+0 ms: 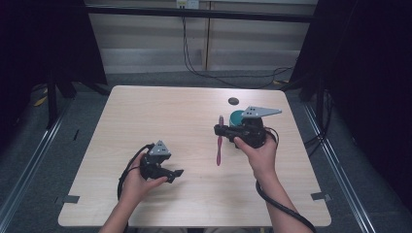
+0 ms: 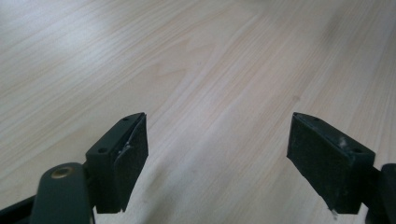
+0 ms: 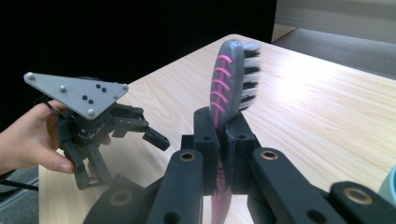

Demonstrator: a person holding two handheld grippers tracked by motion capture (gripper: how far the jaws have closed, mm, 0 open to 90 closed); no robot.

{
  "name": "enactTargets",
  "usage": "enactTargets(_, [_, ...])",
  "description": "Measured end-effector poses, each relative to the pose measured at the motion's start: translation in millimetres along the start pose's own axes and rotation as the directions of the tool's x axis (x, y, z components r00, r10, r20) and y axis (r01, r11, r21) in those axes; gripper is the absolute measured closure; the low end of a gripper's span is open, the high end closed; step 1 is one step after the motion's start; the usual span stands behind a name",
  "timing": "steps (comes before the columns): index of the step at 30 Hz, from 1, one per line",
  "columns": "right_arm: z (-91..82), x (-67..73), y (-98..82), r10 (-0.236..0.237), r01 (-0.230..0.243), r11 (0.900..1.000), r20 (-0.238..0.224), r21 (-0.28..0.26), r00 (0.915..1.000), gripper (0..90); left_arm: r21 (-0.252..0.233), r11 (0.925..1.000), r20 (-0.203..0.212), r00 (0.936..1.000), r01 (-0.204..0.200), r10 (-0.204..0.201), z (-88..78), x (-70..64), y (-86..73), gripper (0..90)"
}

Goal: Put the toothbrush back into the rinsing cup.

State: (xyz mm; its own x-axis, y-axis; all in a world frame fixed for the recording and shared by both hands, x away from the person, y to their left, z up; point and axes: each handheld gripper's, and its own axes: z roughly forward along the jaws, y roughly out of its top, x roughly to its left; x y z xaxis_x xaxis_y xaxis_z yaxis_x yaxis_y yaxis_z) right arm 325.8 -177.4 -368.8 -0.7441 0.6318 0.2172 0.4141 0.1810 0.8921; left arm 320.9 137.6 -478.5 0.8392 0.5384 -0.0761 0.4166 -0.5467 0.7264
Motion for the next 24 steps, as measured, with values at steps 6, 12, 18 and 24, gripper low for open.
enactTargets(6, [-7.7, -4.2, 2.6, 0.003, -0.003, 1.000, 0.013, -0.008, 0.9999, 85.4, 0.031, 0.9995, -0.002, 1.0000, -0.005, 0.005, 2.0, 0.8, -10.0, 19.7])
enactTargets(12, [-14.0, -10.3, 3.4, 0.018, -0.018, 1.000, 0.020, -0.020, 0.9996, 85.4, 0.028, 0.9995, -0.001, 0.9999, -0.012, 0.012, 1.8, 2.2, -15.8, 19.8])
enactTargets(18, [-18.5, -13.1, 6.7, 0.019, -0.018, 1.000, 0.033, -0.021, 0.9993, 85.4, 0.043, 0.9990, -0.003, 0.9999, -0.013, 0.013, 1.5, 4.4, -21.4, 18.9])
enactTargets(24, [-22.3, -16.0, 11.6, 0.018, -0.017, 0.999, 0.042, -0.027, 0.9990, 85.3, 0.052, 0.9986, 0.001, 0.9999, -0.014, 0.014, 0.5, 6.5, -25.9, 17.8])
